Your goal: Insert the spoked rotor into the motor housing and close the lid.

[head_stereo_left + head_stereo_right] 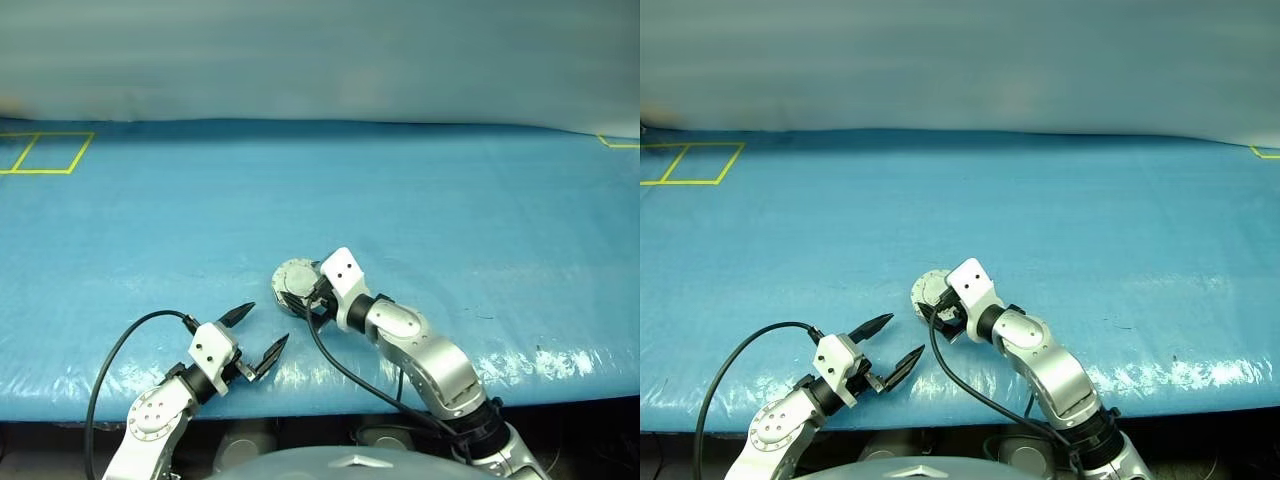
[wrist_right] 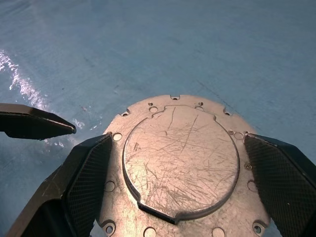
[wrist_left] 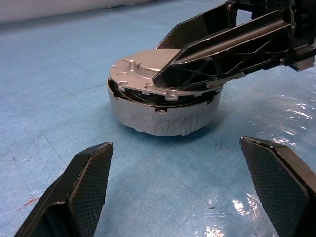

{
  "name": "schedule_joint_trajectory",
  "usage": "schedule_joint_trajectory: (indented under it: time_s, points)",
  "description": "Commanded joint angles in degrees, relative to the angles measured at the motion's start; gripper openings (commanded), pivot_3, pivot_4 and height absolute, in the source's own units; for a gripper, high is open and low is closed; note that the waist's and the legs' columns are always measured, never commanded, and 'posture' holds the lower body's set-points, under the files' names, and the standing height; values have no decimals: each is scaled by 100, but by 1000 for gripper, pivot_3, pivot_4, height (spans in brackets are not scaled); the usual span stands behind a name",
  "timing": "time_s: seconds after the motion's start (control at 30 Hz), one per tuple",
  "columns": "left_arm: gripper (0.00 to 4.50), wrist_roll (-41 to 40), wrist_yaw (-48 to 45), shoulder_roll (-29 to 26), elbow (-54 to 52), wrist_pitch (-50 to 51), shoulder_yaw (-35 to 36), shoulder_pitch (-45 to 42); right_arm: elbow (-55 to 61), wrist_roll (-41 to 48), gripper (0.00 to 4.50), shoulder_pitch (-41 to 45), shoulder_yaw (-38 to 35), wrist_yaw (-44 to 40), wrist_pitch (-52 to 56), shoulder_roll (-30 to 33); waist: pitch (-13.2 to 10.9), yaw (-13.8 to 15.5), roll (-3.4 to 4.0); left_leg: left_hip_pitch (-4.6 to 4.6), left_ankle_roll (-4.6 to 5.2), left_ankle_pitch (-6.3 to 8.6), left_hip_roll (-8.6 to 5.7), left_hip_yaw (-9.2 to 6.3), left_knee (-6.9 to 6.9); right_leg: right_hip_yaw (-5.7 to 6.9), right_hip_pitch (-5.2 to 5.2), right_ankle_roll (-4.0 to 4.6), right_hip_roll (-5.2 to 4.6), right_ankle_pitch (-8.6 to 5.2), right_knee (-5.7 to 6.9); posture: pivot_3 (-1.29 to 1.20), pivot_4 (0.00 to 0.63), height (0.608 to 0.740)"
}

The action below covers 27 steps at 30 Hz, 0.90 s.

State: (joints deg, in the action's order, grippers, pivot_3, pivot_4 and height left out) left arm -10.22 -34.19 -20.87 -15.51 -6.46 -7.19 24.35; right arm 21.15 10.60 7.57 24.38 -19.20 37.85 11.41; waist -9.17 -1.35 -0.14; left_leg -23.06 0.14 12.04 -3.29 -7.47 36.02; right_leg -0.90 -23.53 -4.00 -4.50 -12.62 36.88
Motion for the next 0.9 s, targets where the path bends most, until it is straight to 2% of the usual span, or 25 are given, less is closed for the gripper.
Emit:
schedule_joint_trajectory:
  time_s: [0.03, 0.17, 0.43, 0.9]
  points:
    - [4500, -48, -2, -11, -63, -92, 47, 38, 9, -10, 4125, -27, 26, -76, -55, -48, 0, 0, 0, 1, 0, 0, 0, 0, 0, 0, 1, 0, 0, 0, 0, 0, 150, 740]
    - [4500, -48, 4, -14, -61, -95, 59, 55, 25, -67, 3039, -14, 42, -102, -139, -72, 0, -2, 0, 2, 0, 0, 0, 0, -1, 0, 0, 1, 0, -1, 0, 0, 150, 740]
    - [4500, -57, -6, -19, -47, -106, 68, 65, 34, -277, 3022, 42, 186, -81, -119, -108, 0, -8, 0, 3, -1, 0, 2, 0, -5, 0, -1, 3, 1, -2, 0, 0, 150, 740]
    - [4500, -46, -2, -23, -35, -118, 78, 58, 42, -609, 3022, 223, 388, 21, 530, -92, 1, -17, 0, 11, -2, 1, 5, -1, -5, -1, 2, 5, 2, -3, 1, 0, 150, 740]
